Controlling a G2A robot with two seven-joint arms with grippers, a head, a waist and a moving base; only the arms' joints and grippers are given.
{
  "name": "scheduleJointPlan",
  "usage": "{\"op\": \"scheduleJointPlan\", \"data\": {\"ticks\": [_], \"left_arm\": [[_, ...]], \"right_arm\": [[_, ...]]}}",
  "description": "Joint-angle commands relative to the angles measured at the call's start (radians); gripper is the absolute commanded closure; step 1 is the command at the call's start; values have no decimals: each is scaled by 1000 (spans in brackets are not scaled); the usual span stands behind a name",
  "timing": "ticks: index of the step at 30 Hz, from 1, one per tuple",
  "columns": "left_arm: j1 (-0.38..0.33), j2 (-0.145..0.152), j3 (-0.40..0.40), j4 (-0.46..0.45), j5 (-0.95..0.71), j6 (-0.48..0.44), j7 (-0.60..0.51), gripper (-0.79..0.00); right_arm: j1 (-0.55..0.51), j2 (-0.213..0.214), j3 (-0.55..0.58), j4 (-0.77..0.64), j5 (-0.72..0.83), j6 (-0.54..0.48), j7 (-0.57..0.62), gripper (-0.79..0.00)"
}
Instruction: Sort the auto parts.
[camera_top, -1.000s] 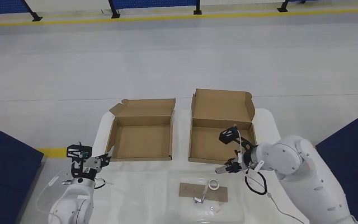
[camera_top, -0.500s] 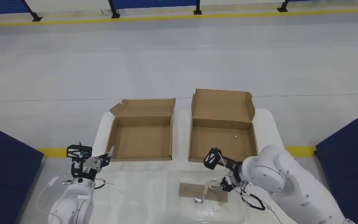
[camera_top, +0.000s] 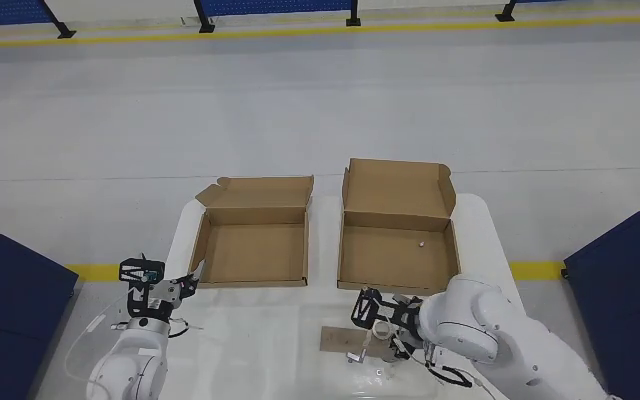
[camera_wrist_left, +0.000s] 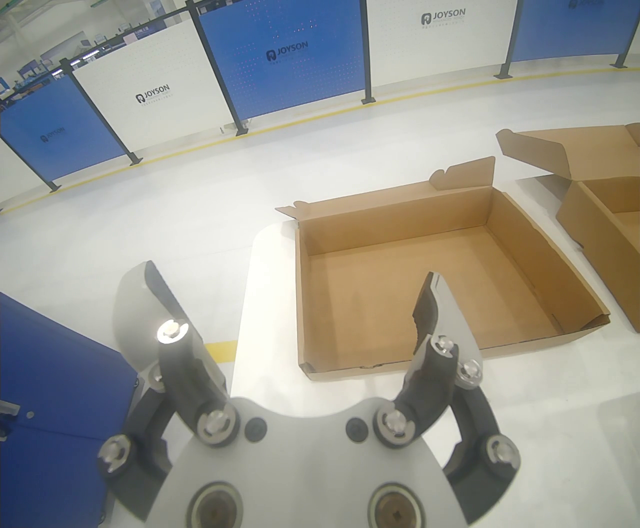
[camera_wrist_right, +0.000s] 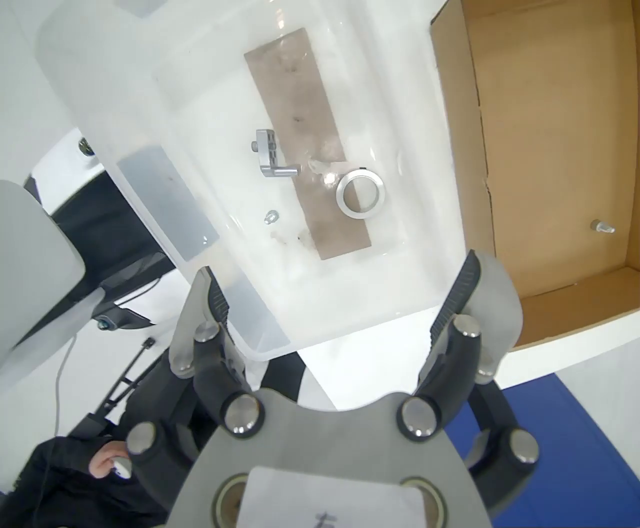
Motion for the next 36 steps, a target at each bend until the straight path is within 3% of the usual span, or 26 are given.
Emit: {"op": "scheduleJointPlan", "data": {"ticks": [1, 6, 14, 26, 36], "left_arm": [[0, 0, 0, 0, 0, 0, 0, -785], [0, 0, 0, 0, 0, 0, 0, -785], [0, 0, 0, 0, 0, 0, 0, -785], [0, 0, 0, 0, 0, 0, 0, -785], [0, 0, 0, 0, 0, 0, 0, -785]], "right_arm": [[7, 0, -29, 2, -19, 2, 0, -785], [49, 0, -125, 29, -49, -9, -11, -785], [47, 0, -125, 31, -51, -8, -18, -785], [109, -14, -264, 91, -109, -41, -43, -785], [104, -16, -283, 108, -141, -53, -68, -785]]}}
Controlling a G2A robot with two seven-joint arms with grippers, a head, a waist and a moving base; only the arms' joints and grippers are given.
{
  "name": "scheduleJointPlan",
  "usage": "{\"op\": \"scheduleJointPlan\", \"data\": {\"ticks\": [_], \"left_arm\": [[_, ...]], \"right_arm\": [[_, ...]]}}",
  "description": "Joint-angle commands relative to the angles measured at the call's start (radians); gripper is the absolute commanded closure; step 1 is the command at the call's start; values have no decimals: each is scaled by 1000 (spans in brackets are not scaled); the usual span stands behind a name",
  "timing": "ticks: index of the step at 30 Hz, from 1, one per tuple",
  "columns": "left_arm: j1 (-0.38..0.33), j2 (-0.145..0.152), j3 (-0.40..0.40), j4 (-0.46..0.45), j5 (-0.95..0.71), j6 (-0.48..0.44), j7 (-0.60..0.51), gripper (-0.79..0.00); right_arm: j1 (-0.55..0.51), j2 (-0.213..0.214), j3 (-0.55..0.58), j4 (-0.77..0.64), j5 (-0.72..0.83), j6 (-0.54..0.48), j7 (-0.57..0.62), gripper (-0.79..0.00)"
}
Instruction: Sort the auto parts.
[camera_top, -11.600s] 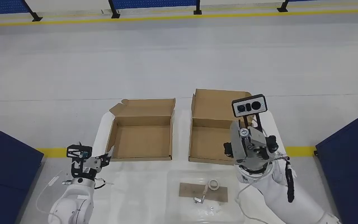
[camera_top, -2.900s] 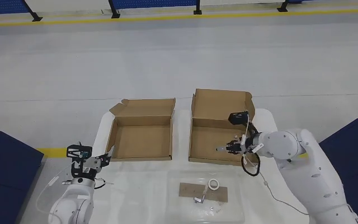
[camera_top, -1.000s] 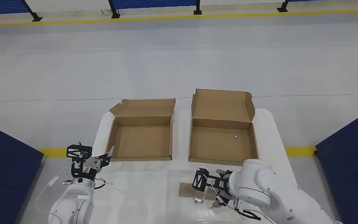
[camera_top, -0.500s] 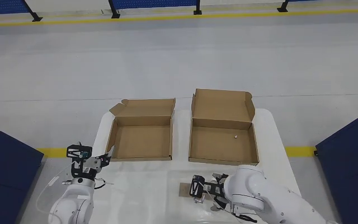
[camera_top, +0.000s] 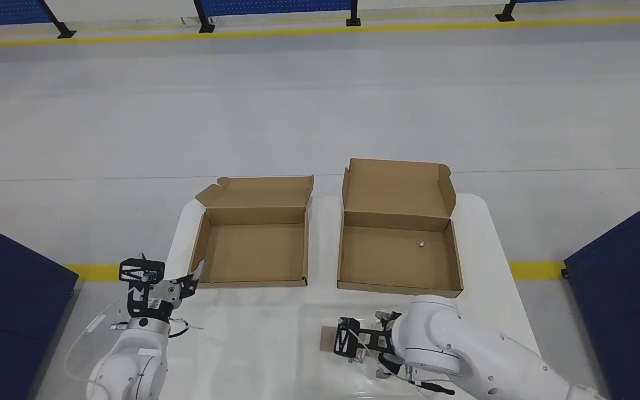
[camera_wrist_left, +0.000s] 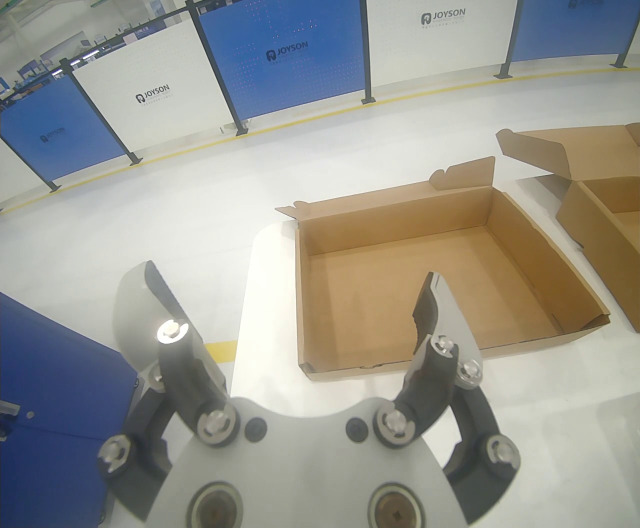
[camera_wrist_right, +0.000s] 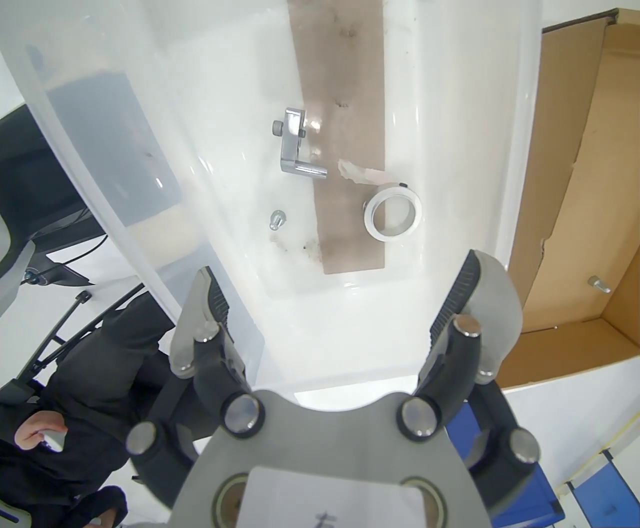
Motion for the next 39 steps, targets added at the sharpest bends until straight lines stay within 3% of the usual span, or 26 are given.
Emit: {"op": "scheduleJointPlan", "data": {"ticks": [1, 20, 30, 32, 33, 34, 37, 39], "left_arm": [[0, 0, 0, 0, 0, 0, 0, -785], [0, 0, 0, 0, 0, 0, 0, -785], [0, 0, 0, 0, 0, 0, 0, -785], [0, 0, 0, 0, 0, 0, 0, -785], [0, 0, 0, 0, 0, 0, 0, -785], [0, 0, 0, 0, 0, 0, 0, -785], [0, 0, 0, 0, 0, 0, 0, -785], [0, 0, 0, 0, 0, 0, 0, -785]], "right_arm": [[-2, -3, -12, 11, -13, -15, -13, -785], [19, -30, -73, 66, -30, -46, -55, -785], [90, -79, -152, 132, 5, -34, -24, -776], [105, -88, -169, 149, 19, -24, -14, -665], [112, -91, -176, 157, 26, -19, -9, -554], [119, -95, -184, 165, 34, -13, -3, -502], [139, -103, -211, 189, 58, 5, 15, -391], [152, -107, -228, 202, 71, 13, 24, -406]]}}
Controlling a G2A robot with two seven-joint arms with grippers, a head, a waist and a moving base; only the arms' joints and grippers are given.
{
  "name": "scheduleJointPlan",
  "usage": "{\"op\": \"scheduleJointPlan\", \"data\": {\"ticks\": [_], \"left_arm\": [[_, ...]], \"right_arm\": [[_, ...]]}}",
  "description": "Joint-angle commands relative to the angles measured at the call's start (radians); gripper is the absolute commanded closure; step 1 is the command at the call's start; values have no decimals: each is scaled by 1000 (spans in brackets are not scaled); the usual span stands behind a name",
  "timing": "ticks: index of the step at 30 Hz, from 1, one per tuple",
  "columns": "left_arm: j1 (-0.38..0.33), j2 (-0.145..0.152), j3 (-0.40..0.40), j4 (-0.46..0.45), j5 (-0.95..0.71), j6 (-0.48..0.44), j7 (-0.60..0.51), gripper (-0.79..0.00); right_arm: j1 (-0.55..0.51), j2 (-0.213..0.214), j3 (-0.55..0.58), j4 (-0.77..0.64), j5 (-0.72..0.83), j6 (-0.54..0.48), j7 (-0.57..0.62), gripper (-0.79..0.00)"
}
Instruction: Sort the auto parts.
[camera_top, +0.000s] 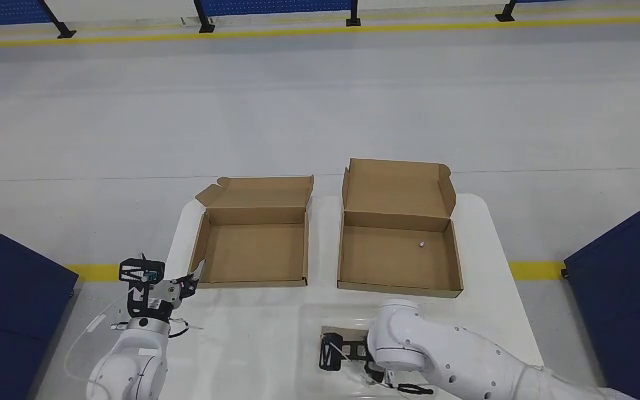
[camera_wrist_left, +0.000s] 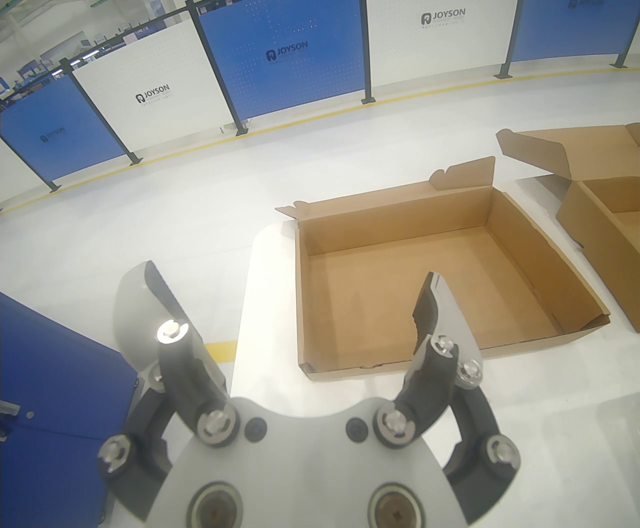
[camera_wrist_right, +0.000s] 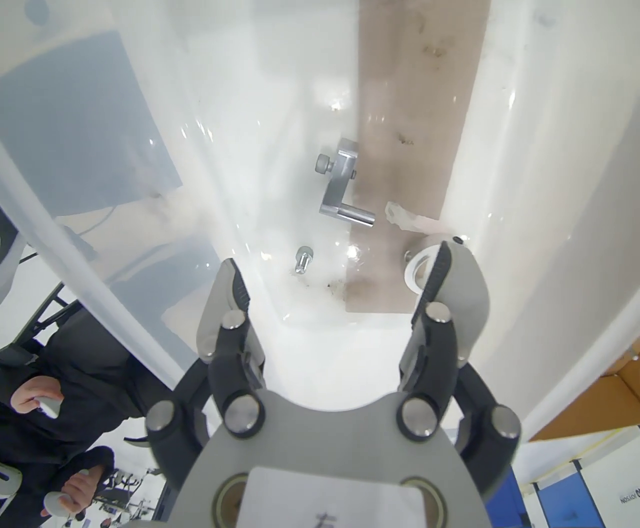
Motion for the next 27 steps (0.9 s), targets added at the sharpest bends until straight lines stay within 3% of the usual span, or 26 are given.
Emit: {"op": "scheduleJointPlan", "data": {"ticks": [1, 9, 27], "left_arm": [[0, 0, 0, 0, 0, 0, 0, -785], [0, 0, 0, 0, 0, 0, 0, -785], [0, 0, 0, 0, 0, 0, 0, -785]], "right_arm": [[11, -3, -11, 13, 12, 5, 5, -428], [24, -12, -30, 50, 24, 14, 14, -305], [-30, 0, -19, 29, 8, 24, 24, -311]]}}
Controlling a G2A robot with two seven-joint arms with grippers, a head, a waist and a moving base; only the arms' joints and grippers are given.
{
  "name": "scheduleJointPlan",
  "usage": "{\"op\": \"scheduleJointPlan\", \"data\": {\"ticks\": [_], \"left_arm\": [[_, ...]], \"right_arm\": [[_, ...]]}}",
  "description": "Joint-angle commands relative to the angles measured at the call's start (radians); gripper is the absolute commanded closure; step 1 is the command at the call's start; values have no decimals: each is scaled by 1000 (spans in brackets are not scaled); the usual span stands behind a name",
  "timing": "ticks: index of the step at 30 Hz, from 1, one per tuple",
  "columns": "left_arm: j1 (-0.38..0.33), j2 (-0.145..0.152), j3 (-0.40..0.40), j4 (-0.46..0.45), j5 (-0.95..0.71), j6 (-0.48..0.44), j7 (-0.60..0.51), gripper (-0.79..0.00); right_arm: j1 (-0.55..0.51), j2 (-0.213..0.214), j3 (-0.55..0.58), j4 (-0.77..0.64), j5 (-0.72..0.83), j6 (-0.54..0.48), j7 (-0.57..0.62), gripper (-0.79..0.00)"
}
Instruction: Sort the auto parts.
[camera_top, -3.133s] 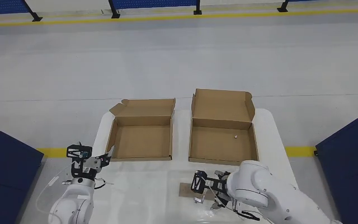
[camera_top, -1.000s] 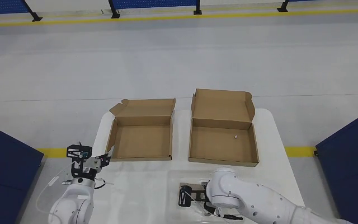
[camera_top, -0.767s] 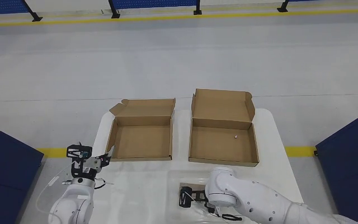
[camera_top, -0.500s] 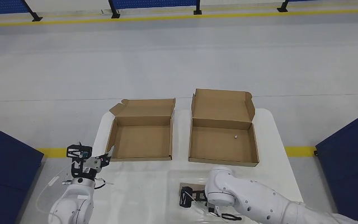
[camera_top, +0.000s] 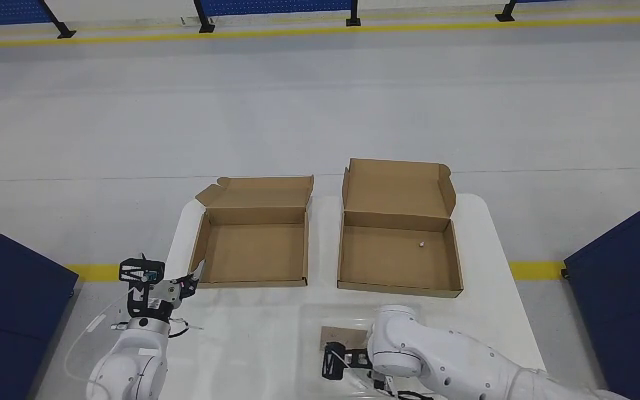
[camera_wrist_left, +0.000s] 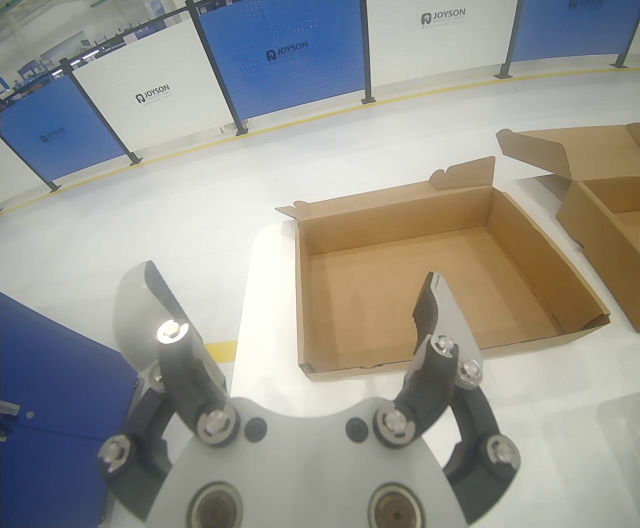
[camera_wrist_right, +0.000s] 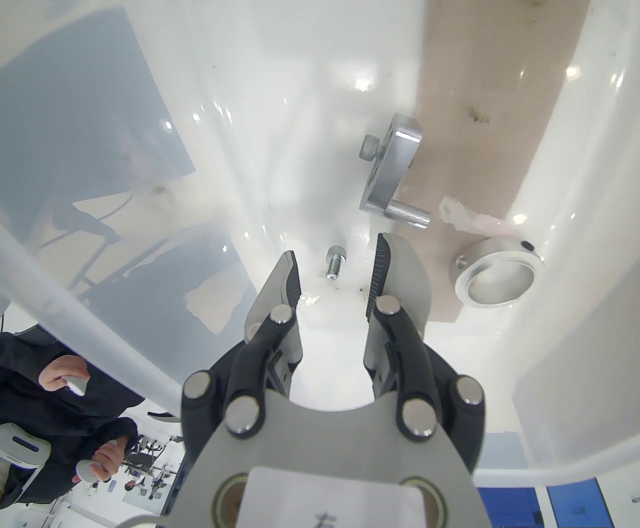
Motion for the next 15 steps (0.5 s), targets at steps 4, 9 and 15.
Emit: {"op": "scheduleJointPlan", "data": {"ticks": [4, 9, 15], "left_arm": [[0, 0, 0, 0, 0, 0, 0, -785], [0, 0, 0, 0, 0, 0, 0, -785], [0, 0, 0, 0, 0, 0, 0, -785]], "right_arm": [[-12, 5, 7, -3, -14, 6, 1, -305], [-20, 7, 13, 4, -22, 2, -8, -268], [-22, 5, 17, 13, -23, 0, -11, -169]]}}
